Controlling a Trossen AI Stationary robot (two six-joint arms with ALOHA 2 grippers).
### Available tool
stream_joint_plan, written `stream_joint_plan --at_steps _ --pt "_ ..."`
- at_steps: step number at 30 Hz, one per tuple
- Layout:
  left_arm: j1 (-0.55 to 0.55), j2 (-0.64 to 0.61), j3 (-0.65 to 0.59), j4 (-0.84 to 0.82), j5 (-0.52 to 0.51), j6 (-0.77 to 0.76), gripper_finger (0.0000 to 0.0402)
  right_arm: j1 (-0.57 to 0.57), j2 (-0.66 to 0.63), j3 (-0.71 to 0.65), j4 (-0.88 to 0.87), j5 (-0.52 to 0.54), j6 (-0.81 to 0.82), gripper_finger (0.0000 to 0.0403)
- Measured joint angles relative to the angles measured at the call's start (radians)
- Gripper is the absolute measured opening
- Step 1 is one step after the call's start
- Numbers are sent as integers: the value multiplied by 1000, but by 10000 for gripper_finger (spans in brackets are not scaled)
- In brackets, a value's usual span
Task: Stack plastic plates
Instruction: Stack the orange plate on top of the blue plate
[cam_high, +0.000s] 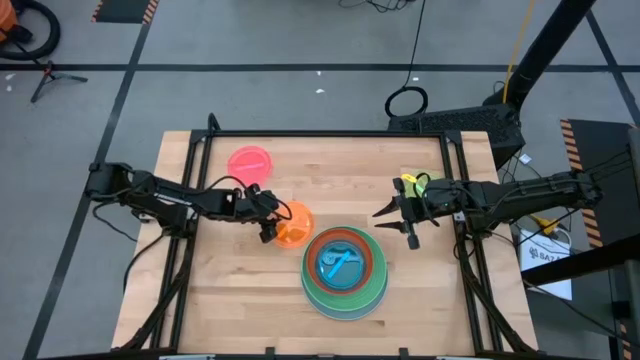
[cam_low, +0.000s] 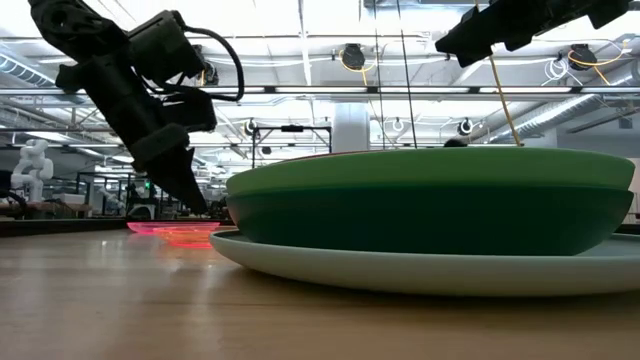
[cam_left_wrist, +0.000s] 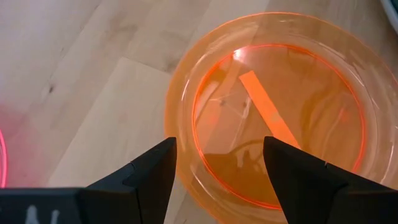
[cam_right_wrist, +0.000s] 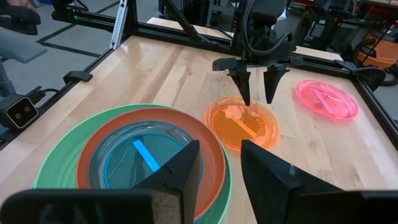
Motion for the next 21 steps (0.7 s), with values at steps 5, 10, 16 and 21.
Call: stream_joint_plan --at_steps 5,10,16,21 --pt "0 0 0 1 0 2 246 0 0 0 0 0 0 109" --pt "0 0 0 1 0 7 246 0 0 0 0 0 0 109" --pt "3 0 0 2 -21 37 246 0 0 0 0 0 0 109" --pt "17 0 0 9 -26 53 246 0 0 0 0 0 0 109"
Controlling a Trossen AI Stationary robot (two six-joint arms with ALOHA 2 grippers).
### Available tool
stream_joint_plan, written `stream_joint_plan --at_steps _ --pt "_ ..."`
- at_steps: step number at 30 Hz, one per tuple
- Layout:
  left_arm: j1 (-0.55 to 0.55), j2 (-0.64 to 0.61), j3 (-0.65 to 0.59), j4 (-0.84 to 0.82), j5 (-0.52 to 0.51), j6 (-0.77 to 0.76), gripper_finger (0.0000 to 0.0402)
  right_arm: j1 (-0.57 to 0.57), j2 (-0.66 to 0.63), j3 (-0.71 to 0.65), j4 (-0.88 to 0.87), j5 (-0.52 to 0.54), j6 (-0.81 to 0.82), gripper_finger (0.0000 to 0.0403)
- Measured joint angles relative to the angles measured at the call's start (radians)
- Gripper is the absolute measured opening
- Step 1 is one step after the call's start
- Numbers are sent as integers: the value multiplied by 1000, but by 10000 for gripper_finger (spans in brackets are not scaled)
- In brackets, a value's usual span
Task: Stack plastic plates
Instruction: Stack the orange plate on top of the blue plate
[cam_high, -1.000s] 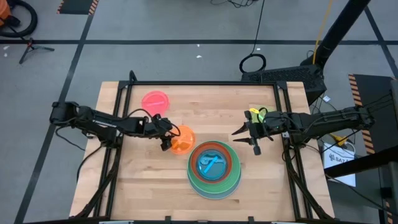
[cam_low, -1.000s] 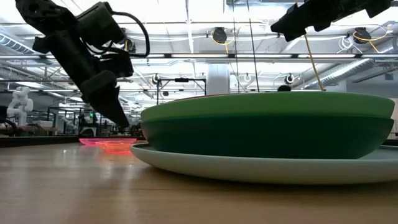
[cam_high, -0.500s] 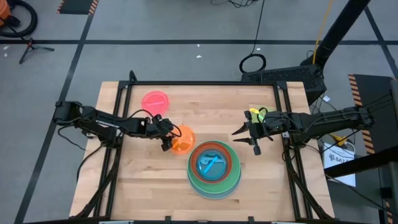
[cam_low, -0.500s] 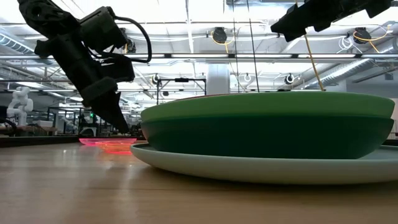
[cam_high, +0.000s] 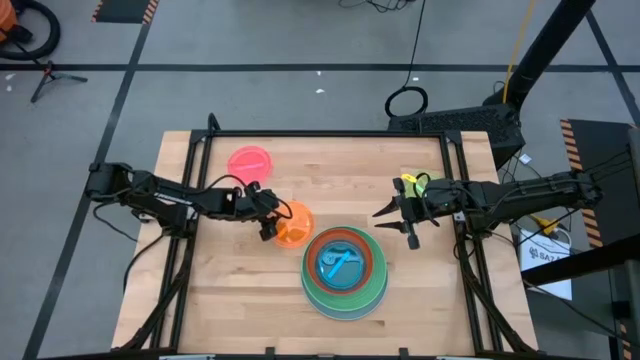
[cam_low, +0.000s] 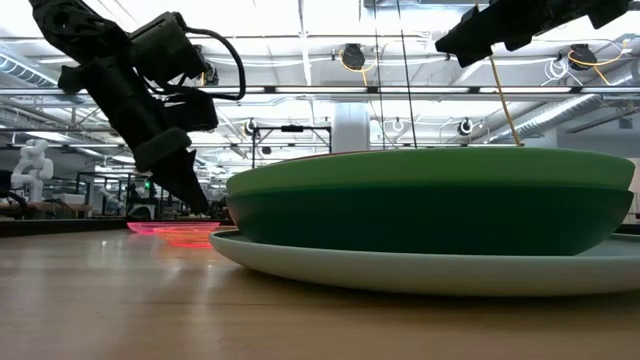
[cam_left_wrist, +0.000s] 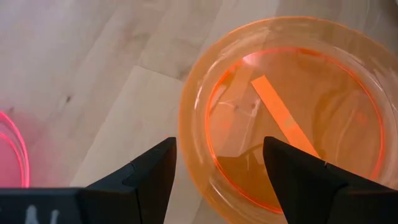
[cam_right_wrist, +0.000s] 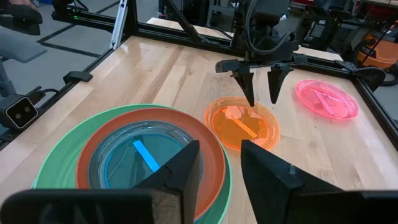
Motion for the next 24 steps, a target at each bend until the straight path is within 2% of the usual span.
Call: stream_joint_plan --at_steps 13,24 --pt "11 107 -1 69 0 24 246 0 0 0 0 0 0 109" --pt "11 116 -1 67 -8 -4 246 0 0 -1 1 0 0 109"
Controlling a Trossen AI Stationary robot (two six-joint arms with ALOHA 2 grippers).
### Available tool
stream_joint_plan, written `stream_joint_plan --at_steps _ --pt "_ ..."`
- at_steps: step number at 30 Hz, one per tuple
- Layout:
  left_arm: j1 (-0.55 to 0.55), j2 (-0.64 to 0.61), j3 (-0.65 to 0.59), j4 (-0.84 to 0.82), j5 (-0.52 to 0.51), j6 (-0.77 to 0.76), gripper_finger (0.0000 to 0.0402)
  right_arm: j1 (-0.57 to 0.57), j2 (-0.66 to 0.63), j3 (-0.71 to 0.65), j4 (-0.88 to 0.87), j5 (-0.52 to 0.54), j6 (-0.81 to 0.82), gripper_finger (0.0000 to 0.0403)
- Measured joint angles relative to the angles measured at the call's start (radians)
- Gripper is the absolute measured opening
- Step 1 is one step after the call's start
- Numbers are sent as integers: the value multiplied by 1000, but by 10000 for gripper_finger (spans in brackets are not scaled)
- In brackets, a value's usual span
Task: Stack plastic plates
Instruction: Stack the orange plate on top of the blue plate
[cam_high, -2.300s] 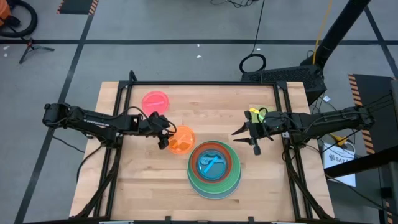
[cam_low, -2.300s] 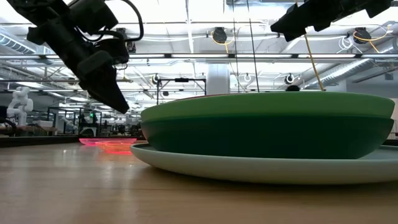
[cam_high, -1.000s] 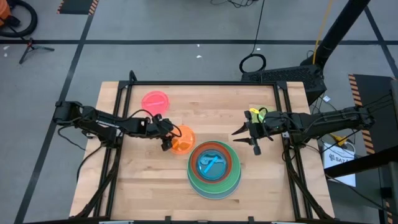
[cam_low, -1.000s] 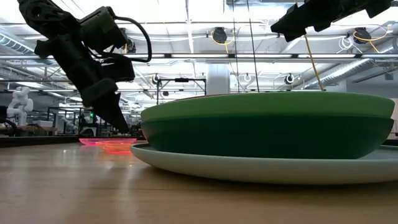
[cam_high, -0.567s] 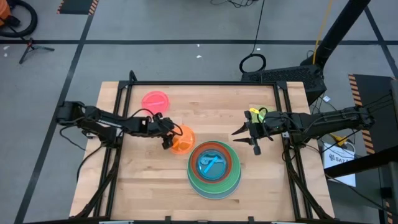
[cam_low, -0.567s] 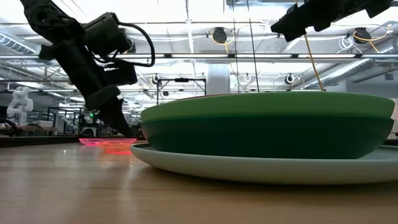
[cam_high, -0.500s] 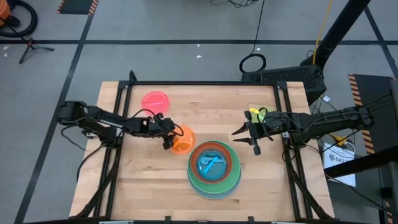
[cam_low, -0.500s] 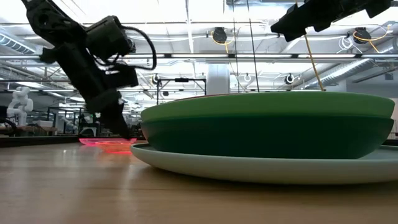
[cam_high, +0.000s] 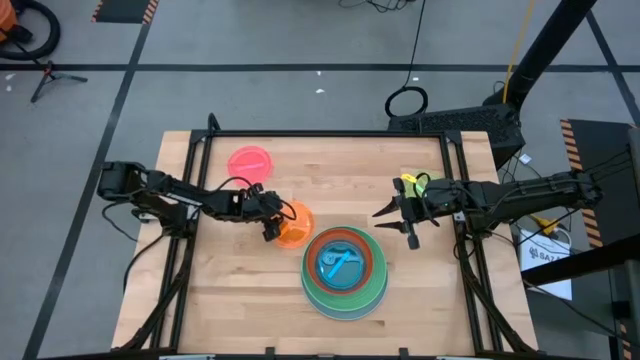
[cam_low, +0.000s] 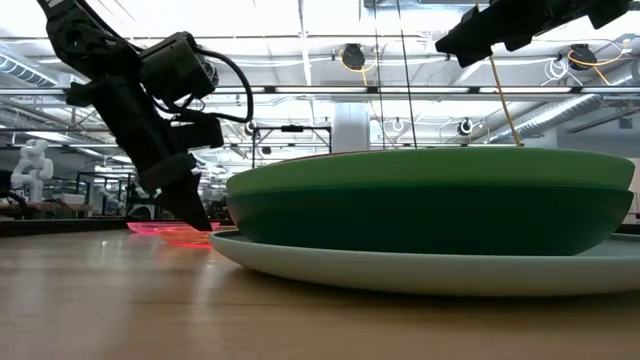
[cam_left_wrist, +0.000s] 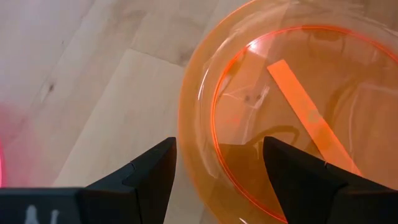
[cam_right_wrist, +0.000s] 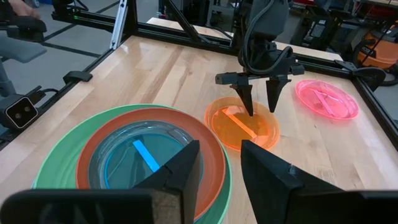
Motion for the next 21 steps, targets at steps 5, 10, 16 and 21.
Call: stream_joint_plan --at_steps 5,10,16,21 --pt "0 0 0 -2 0 -37 246 0 0 0 0 0 0 109" --pt "0 0 0 -14 0 -74 246 0 0 0 0 0 0 109" --pt "0 0 0 -14 0 -84 246 0 0 0 0 0 0 109" --pt "0 0 0 -14 -1 -88 246 0 0 0 0 0 0 109"
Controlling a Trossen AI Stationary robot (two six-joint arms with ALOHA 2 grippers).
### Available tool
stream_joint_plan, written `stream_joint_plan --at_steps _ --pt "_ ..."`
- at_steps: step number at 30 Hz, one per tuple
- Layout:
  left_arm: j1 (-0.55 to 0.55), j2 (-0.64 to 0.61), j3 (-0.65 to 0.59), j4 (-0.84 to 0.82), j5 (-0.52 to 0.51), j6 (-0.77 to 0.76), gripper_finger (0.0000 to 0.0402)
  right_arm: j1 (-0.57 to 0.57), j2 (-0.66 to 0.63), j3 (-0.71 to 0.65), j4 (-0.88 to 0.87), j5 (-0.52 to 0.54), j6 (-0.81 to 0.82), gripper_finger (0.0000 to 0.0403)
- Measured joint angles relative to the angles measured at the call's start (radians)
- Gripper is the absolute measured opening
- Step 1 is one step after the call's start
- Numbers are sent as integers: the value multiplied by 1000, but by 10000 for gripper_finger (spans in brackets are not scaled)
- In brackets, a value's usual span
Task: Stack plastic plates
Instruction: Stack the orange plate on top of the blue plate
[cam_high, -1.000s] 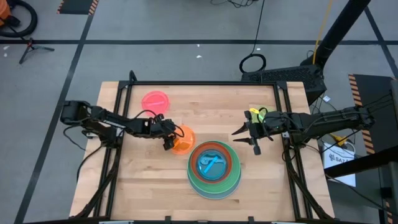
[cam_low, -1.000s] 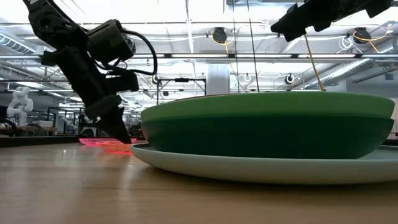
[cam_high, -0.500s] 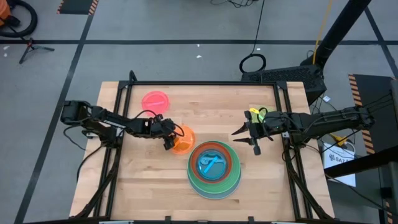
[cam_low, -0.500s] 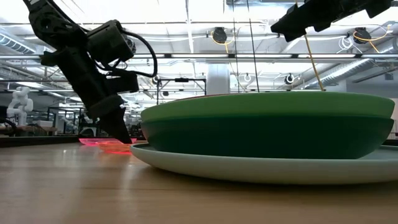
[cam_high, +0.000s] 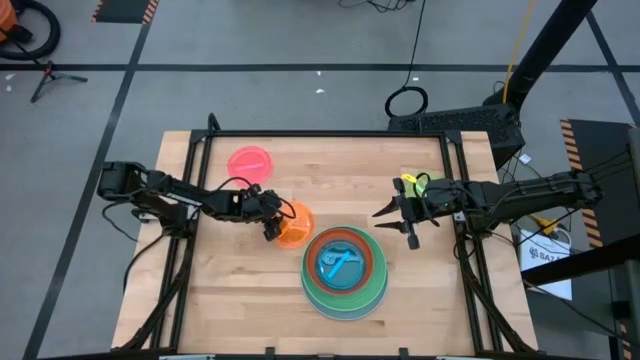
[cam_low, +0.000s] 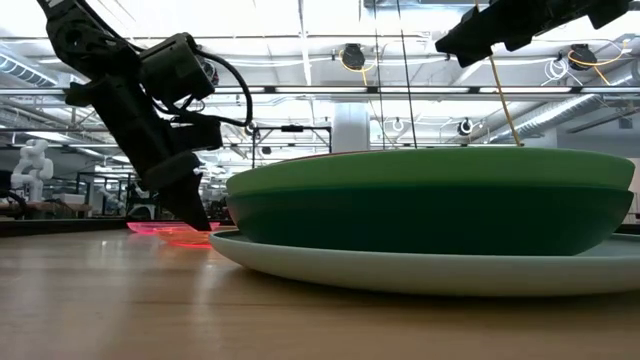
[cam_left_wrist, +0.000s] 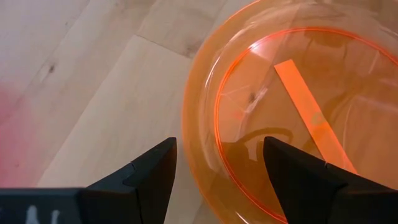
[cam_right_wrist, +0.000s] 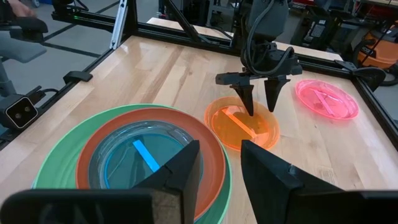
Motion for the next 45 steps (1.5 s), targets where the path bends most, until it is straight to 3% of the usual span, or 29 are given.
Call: stream_joint_plan --at_steps 8,16,25,45 --pt "0 0 0 4 -8 -5 237 0 0 0 0 0 0 109" --pt "0 1 0 7 -26 -26 169 0 0 0 0 0 0 109" --pt "0 1 0 7 -26 -46 126 0 0 0 0 0 0 109" --pt "0 1 1 -29 -26 -115 92 0 0 0 0 0 11 109"
